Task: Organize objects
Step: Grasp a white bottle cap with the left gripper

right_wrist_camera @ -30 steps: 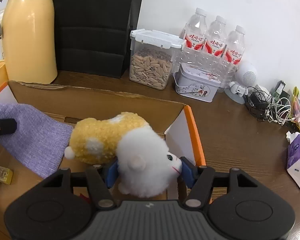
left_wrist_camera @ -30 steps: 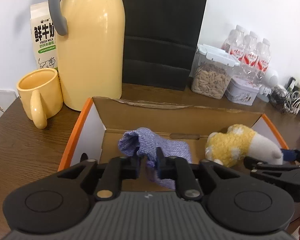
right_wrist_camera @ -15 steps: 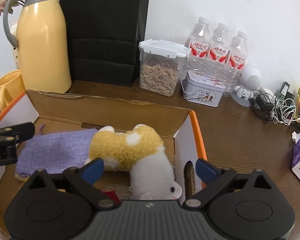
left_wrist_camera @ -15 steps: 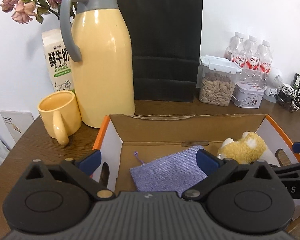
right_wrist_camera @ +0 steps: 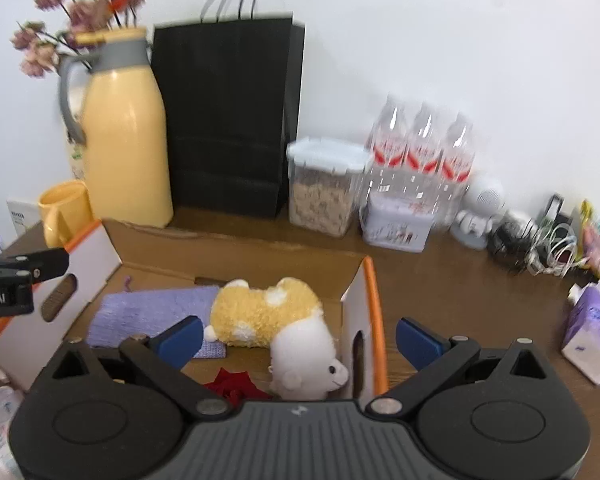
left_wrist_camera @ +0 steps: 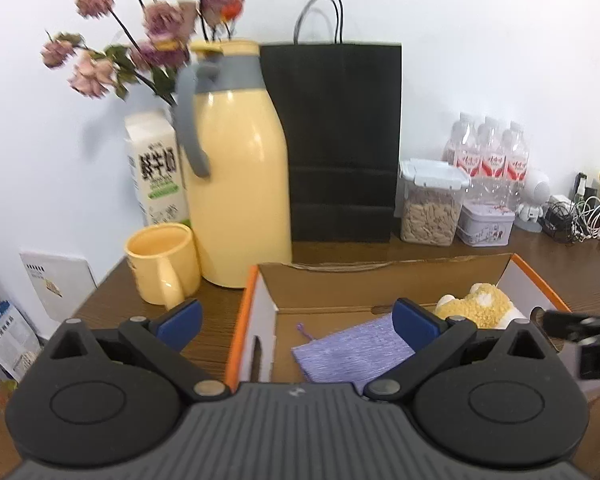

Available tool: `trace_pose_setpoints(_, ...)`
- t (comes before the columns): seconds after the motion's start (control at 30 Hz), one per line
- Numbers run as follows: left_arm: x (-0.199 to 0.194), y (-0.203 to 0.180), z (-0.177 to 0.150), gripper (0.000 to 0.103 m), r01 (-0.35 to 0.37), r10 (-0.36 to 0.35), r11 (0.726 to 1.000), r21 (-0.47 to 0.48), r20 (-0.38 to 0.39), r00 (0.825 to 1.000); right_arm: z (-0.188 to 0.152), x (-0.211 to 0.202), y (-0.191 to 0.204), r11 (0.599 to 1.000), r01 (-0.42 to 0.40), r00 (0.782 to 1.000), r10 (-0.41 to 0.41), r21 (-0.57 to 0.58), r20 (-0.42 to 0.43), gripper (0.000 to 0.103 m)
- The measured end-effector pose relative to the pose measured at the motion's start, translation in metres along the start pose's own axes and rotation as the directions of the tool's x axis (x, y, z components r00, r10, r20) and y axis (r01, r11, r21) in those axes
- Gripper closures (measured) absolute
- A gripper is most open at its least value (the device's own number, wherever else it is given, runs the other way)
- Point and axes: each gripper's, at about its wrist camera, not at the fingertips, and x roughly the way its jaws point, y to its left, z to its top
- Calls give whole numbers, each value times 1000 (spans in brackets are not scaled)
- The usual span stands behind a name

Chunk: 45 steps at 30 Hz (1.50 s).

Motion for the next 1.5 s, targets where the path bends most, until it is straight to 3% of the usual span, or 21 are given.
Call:
trace_pose_setpoints(0.33, -78, 24, -29, 0, 10, -11, 1000, 11, 67, 998, -40, -94, -18, 999, -13, 988, 19, -40, 152, 0)
trace_pose_setpoints(0.63, -143, 40, -72, 0, 7, -5, 1000, -13, 113, 994, -102, -145, -16, 998, -52, 985, 56, -28, 163, 0)
trace_pose_setpoints(1.07, -165, 63, -153, 0, 2, -7, 995, -98, -42, 999, -185, -162, -3, 995, -76, 992, 69, 60, 108, 0)
trace_pose_setpoints(1.33, -167, 60, -184, 0, 3, -13, 998, -69, -137, 990, -200, -165, 3, 993, -91, 993, 84, 76, 87, 0)
trace_pose_setpoints(1.5, -165, 56, -193, 1, 17, -27, 998, -65, -155, 988, -201, -164, 4, 992, -99, 993, 93, 74, 77, 0)
